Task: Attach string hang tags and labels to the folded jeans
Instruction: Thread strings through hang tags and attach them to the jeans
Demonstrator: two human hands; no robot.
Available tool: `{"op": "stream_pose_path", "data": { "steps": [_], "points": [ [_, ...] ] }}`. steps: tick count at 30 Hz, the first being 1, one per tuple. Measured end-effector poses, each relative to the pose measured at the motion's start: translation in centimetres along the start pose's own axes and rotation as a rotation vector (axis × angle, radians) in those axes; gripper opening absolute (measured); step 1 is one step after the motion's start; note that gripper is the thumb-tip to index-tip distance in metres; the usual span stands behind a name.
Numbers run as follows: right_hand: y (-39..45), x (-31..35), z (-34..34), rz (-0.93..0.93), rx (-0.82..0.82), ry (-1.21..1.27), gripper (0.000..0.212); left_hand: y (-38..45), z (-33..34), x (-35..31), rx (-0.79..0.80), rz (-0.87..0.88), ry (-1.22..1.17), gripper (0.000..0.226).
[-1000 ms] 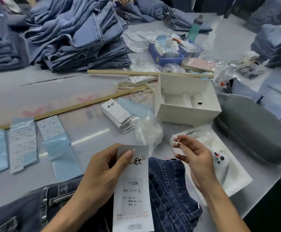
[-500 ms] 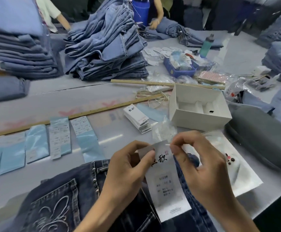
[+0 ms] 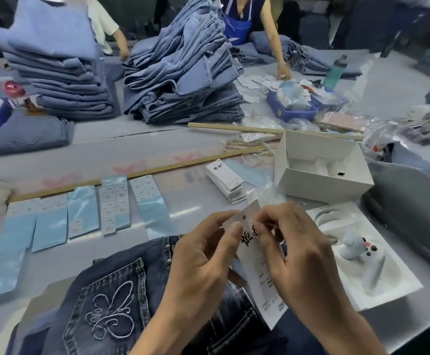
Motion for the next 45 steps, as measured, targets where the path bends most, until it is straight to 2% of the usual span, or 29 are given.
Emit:
{"op": "stream_pose_path", "data": {
  "steps": [4, 6, 15, 23, 26, 32, 39, 43, 45],
  "points": [
    [-0.3, 0.2, -0.2, 0.012, 0.003, -0.014, 0.002, -0.3, -0.1, -0.2, 0.085, -0.010, -0.076, 0.039],
    [-0.4, 0.4, -0.2, 0.022, -0.017, -0.016, 0.003, -0.4, -0.1, -0.2, 0.119, -0.007, -0.093, 0.042],
    [-0.3, 0.8, 0.0, 0.062, -0.114, -0.030, 0.011, -0.4, -0.1, -0.2, 0.142, -0.013, -0.163, 0.033],
    [0.3, 1.6, 0.4, 0.030, -0.089, -0.058, 0.008, 0.5, -0.2, 0.3, 0.031, -0.075, -0.157, 0.022],
    [0.5, 1.8, 0.7, 0.030, -0.089, -0.063, 0.007, 0.7, -0.7, 0.7, -0.050, -0.113, -0.142, 0.028],
    [0.9, 2.1, 1.0, 0.020, -0.074, -0.099, 0.005, 0.7, -0.5, 0.0, -0.013, -0.078, -0.137, 0.019],
    [1.0, 2.3, 1.0, 0.019, -0.041, -0.091, 0.007, 0.6, -0.6, -0.2, -0.025, 0.053, 0.023, 0.014],
    [0.9, 2.1, 0.6, 0.027, -0.021, 0.085, 0.003, 0.8, -1.4, -0.4, -0.017, 0.120, 0.148, 0.006],
    [1.0, 1.7, 0.1, 0.046, -0.029, 0.140, 0.005, 1.3, -2.1, -1.2, -0.005, 0.176, 0.300, 0.002]
  ]
}}
Point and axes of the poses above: each hand's wrist, its own y-axis towards the middle knuckle, its own z-axis out of the palm, x = y × z, the point moved 3 cm from there along y, towards the middle knuckle, and after that the axes turned 3 degrees about -z, right-handed, at the moved point
